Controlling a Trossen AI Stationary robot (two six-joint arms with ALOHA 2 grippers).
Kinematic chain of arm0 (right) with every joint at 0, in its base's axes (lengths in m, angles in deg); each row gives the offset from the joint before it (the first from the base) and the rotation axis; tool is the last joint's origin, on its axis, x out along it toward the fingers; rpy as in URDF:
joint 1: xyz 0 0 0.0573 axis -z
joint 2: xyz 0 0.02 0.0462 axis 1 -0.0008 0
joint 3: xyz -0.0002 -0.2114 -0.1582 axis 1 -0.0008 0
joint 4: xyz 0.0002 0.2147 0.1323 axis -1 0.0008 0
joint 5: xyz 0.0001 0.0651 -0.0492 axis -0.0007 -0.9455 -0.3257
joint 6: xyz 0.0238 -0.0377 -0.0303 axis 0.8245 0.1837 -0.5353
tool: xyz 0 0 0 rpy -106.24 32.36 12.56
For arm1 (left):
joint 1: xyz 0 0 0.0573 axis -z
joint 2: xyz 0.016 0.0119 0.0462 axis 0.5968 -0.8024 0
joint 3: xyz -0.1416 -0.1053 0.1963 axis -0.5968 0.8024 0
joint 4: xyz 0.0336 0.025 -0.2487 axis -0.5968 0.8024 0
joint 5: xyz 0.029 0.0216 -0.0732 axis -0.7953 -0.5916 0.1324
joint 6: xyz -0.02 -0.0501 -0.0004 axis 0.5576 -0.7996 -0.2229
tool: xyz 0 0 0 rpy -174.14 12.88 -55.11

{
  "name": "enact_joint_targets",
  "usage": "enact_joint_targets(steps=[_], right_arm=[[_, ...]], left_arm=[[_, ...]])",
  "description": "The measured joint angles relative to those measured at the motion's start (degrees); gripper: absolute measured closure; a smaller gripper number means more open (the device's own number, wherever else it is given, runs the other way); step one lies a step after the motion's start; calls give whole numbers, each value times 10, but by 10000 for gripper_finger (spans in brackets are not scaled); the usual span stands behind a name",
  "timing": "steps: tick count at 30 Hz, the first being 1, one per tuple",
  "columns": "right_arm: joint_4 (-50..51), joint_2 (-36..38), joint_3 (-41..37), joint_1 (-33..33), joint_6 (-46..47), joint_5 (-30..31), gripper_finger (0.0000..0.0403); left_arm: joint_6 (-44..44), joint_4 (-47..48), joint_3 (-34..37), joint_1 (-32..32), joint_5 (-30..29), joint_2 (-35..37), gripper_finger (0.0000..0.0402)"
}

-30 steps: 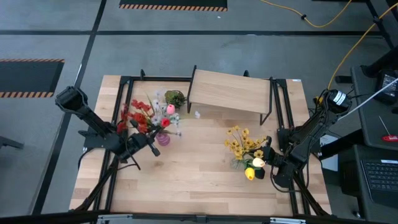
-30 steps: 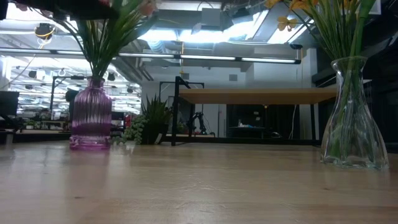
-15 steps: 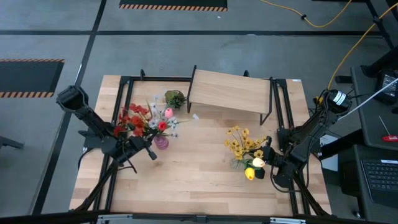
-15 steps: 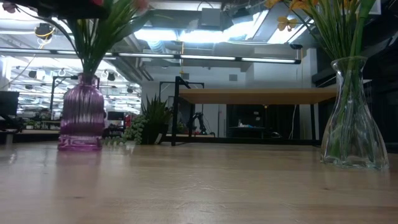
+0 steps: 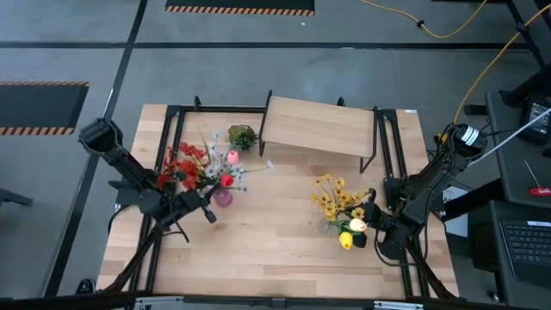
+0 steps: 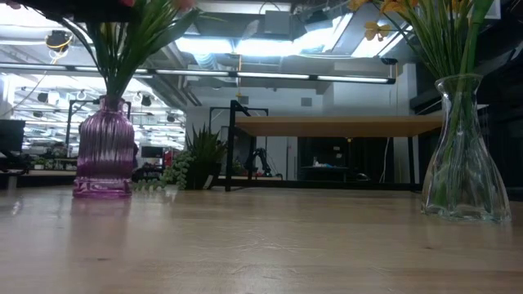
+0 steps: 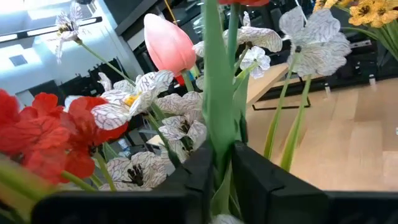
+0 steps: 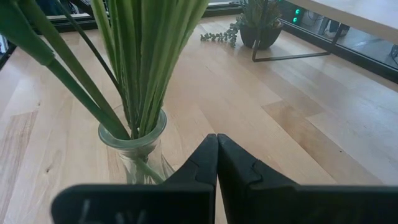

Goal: Pick and place flowers into a vace then onto a shelf
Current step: Put the red flower into the violet vase

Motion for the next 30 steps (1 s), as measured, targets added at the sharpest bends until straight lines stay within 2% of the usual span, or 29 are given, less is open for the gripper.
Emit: enact_joint_targets(steps=[8,13,19,30], right_arm=[[0,0,0,0,0,0,391],[0,0,0,0,0,0,391],[0,0,0,0,0,0,391],[0,0,0,0,0,0,391]], left_arm=[[-3,-2,0,17,0,0,272],[7,-5,0,23,0,0,240],[36,-6,-24,23,-1,0,226],[122,-5,-100,23,-9,0,225]])
